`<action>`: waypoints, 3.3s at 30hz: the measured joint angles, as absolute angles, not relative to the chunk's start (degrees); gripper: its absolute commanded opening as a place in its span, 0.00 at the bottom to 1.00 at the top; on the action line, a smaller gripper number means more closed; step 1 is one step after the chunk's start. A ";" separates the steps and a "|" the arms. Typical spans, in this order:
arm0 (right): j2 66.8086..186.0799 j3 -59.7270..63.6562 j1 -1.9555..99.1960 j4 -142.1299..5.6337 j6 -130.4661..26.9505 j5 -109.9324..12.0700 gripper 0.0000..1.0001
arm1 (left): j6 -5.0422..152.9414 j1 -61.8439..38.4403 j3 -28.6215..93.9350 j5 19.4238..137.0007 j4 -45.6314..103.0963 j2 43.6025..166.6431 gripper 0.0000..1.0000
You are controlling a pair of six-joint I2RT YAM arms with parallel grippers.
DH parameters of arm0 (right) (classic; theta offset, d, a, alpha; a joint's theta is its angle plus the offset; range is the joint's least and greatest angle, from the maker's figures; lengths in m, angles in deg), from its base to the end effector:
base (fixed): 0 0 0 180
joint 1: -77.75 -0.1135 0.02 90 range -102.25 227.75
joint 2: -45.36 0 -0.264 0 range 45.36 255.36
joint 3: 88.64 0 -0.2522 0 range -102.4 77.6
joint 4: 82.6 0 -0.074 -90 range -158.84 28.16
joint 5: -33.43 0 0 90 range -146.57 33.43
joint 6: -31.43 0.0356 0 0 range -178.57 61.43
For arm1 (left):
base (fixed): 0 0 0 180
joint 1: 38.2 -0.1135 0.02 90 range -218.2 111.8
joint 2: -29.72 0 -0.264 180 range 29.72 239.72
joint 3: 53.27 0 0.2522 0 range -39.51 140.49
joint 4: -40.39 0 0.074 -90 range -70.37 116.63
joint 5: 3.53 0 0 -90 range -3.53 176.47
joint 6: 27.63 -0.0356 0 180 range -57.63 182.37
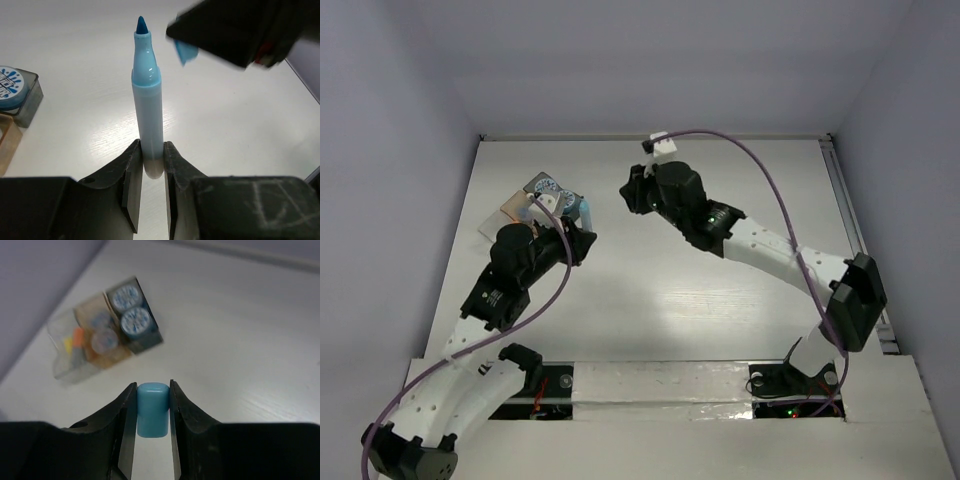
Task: Sort the stationery into containers
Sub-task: Close the pen cap on the pen.
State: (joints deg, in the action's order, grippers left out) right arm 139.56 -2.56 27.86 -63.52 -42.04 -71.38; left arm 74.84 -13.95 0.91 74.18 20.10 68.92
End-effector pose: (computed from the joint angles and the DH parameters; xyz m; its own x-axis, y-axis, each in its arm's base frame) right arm 0.2607 0.2953 0.3396 -0.3709 -0.0134 -0.9286 -0.4991 0.8461 0.1872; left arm 0.1495 -0.0756 0.3355 -0.2108 -0.1365 -0.9680 0.5623 0.7931 -0.2342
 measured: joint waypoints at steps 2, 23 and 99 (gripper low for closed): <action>137.09 -2.56 27.81 -68.29 -41.03 -71.86 0.00 | 74.77 -13.95 0.91 73.11 20.19 69.79 0.00; 138.44 -0.49 24.30 -91.39 -28.66 -65.72 0.00 | 74.40 -13.95 0.91 65.90 20.96 74.45 0.00; 141.22 -3.22 17.61 -88.26 -38.80 -76.12 0.00 | 73.97 -13.93 0.91 72.58 18.92 71.87 0.00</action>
